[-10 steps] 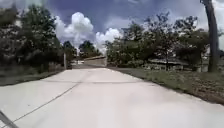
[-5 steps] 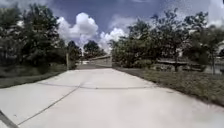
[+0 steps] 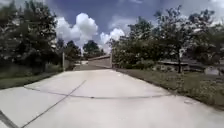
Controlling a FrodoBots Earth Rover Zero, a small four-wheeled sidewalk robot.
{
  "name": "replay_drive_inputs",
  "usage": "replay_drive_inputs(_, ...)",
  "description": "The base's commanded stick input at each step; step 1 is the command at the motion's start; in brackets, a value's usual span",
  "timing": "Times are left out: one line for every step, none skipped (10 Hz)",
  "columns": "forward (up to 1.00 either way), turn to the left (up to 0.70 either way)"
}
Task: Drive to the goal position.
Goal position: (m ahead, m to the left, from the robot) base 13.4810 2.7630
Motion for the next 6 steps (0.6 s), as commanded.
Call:
replay_drive_inputs(0.85, 0.00)
replay_drive_inputs(0.85, 0.00)
replay_drive_inputs(0.85, 0.00)
replay_drive_inputs(0.85, 0.00)
replay_drive_inputs(0.85, 0.00)
replay_drive_inputs(0.85, 0.00)
